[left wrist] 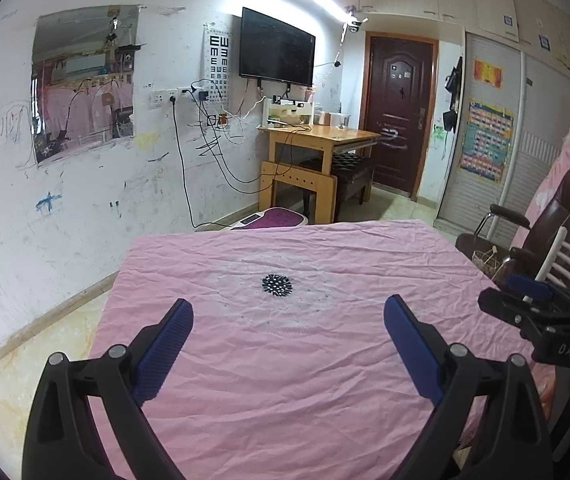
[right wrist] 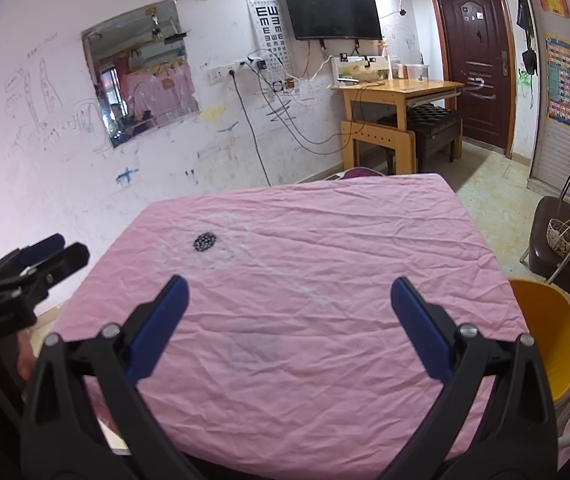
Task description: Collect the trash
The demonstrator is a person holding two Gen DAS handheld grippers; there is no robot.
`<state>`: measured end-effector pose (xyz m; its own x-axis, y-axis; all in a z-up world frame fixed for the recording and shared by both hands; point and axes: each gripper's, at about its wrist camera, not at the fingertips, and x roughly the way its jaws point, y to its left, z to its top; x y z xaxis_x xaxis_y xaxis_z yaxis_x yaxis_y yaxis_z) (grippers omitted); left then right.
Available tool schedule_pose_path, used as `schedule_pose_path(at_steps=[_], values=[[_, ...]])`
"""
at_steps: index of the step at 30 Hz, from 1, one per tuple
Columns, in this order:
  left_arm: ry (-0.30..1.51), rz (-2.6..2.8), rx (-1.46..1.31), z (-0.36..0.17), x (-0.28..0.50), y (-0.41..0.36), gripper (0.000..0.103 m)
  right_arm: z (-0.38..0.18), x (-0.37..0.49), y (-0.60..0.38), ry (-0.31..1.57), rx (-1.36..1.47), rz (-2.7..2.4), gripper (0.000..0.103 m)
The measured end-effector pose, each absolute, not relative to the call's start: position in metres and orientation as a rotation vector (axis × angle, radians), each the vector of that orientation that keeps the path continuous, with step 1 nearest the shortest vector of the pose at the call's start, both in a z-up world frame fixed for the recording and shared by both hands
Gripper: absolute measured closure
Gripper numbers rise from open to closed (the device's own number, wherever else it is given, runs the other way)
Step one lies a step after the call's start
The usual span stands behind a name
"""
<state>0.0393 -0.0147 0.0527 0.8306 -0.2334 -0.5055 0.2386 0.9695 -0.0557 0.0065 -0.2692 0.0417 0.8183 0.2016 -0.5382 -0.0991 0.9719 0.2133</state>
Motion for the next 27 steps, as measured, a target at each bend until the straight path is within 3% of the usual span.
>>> schedule_pose_path(at_steps=[27], values=[[0.526, -0.188, 0.037, 0.0518, 0.0420, -0.0162, 0.011, 0.0418, 0.0066, -0.2729, 0.597, 0.170, 0.166, 0.006]])
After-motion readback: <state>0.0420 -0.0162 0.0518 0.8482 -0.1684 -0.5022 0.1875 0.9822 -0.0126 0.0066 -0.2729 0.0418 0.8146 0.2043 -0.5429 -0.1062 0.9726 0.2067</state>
